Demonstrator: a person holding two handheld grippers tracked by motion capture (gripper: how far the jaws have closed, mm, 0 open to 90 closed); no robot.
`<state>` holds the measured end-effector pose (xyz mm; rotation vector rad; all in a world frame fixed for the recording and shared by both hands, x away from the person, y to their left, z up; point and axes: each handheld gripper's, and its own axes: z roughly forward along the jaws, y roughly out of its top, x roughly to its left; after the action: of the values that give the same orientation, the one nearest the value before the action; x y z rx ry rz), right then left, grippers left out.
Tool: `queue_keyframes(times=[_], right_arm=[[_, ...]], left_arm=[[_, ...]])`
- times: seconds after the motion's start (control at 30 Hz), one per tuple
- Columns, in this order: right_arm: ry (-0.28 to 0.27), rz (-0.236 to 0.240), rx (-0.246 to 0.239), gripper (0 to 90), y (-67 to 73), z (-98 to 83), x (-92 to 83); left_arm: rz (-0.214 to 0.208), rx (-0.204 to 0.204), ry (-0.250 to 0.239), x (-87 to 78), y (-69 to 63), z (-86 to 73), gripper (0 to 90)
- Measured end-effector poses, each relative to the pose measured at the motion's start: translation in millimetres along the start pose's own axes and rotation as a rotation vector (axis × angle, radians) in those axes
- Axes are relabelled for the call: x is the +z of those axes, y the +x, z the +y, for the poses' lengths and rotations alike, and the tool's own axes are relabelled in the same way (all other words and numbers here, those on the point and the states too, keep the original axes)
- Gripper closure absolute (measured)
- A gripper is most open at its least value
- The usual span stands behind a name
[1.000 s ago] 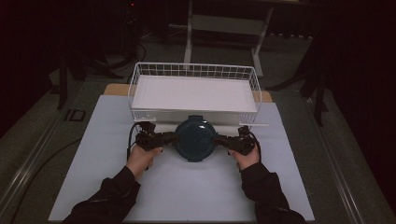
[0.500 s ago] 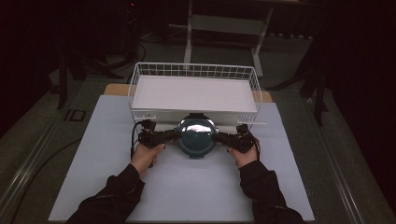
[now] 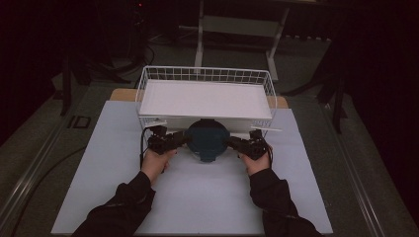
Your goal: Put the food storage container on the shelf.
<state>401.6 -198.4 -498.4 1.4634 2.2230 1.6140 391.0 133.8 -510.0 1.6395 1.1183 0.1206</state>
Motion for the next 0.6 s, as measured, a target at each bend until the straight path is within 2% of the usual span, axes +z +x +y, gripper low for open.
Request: queue_keyframes(times=[0.17, 0.27, 0.3, 0.33, 0.37, 0.4, 0.5, 0.57, 0.6], right_arm=[[-0.011, -0.021, -0.012, 48.7, 0.5, 1.8, 2.5], [-0.005, -0.035, -0.030, 48.3, 7.0, 0.5, 0.4], [-0.014, -0.033, -0.043, 47.3, 7.8, 0.2, -0.3], [-0.015, -0.031, -0.047, 46.0, 9.0, 0.0, -1.2], [-0.012, -0.034, -0.052, 45.3, 10.4, -0.1, -2.5], [-0.014, -0.041, -0.060, 45.0, 11.8, -0.4, -3.9], [-0.016, -0.057, -0.075, 43.0, 16.3, -2.0, -8.6], [-0.020, -0.059, -0.074, 42.9, 19.1, -3.2, -12.0], [-0.018, -0.056, -0.074, 43.0, 20.7, -4.0, -13.4]], left_arm=[[0.013, 0.003, 0.002, -0.9, -1.1, 0.3, 46.2], [0.010, 0.002, 0.006, -5.1, -1.2, -0.7, 38.7], [-0.021, 0.008, 0.011, -7.5, -0.7, -1.8, 36.1], [-0.030, 0.005, 0.014, -9.3, -1.5, -2.4, 30.8], [-0.026, 0.009, 0.020, -10.9, -2.3, -3.1, 29.2], [-0.042, 0.016, 0.028, -12.2, -2.2, -3.8, 27.8], [-0.064, 0.033, 0.060, -16.6, -7.2, -6.2, 16.7], [-0.063, 0.047, 0.068, -21.9, -12.5, -7.3, 13.5], [-0.083, 0.055, 0.075, -24.4, -14.0, -7.5, 11.0]])
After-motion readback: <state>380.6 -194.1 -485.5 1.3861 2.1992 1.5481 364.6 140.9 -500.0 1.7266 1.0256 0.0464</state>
